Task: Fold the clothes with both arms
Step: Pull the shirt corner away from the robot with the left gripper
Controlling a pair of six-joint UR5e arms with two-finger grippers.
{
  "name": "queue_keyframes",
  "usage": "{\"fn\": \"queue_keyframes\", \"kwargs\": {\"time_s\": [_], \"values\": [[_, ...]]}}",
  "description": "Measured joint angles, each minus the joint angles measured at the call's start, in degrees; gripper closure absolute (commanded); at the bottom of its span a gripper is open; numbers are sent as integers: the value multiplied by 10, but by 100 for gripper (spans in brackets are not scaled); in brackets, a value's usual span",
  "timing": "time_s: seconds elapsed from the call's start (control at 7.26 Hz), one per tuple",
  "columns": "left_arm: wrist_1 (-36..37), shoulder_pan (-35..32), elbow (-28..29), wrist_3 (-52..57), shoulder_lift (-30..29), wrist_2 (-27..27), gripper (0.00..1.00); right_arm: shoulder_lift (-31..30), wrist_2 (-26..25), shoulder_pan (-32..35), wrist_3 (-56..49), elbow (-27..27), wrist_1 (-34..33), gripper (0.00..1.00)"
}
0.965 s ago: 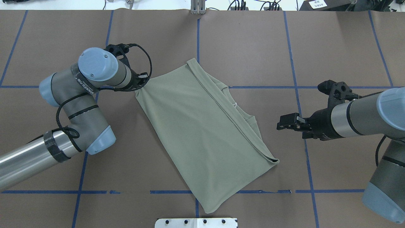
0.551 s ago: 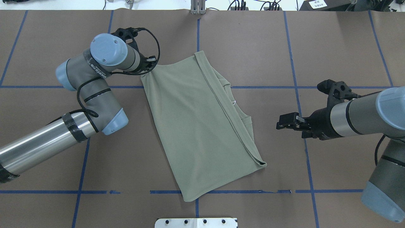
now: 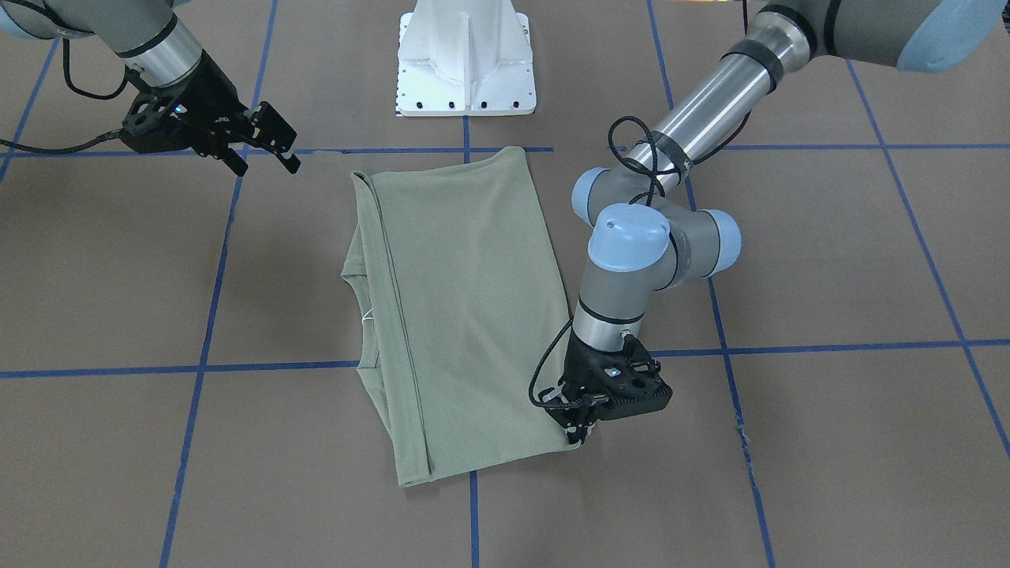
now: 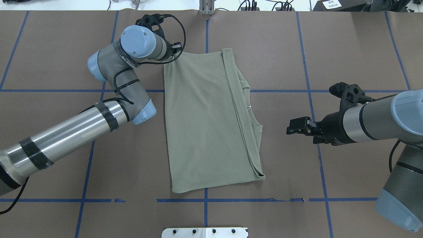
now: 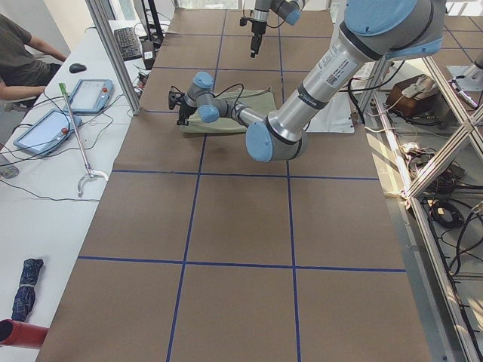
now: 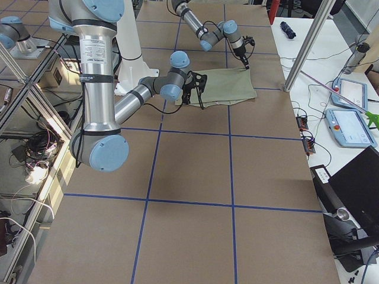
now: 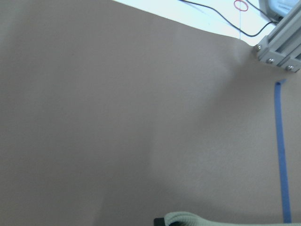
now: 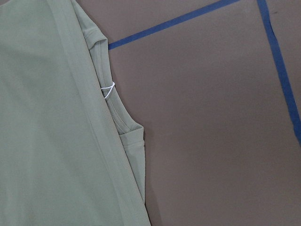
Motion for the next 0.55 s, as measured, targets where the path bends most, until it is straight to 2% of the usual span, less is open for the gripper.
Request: {"fn": "queue_keyframes", "kwargs": {"time_s": [0.28,0.41,0.55], "values": [[-60,0,87,8,-52,20,100,0,-2,0,0,1,0,0],[-77,0,110,13,-64,30,100,0,-6,-1,0,2,0,0],[-85,0,121,17,-69,37,88,0,-9,-1,0,2,0,0]]}}
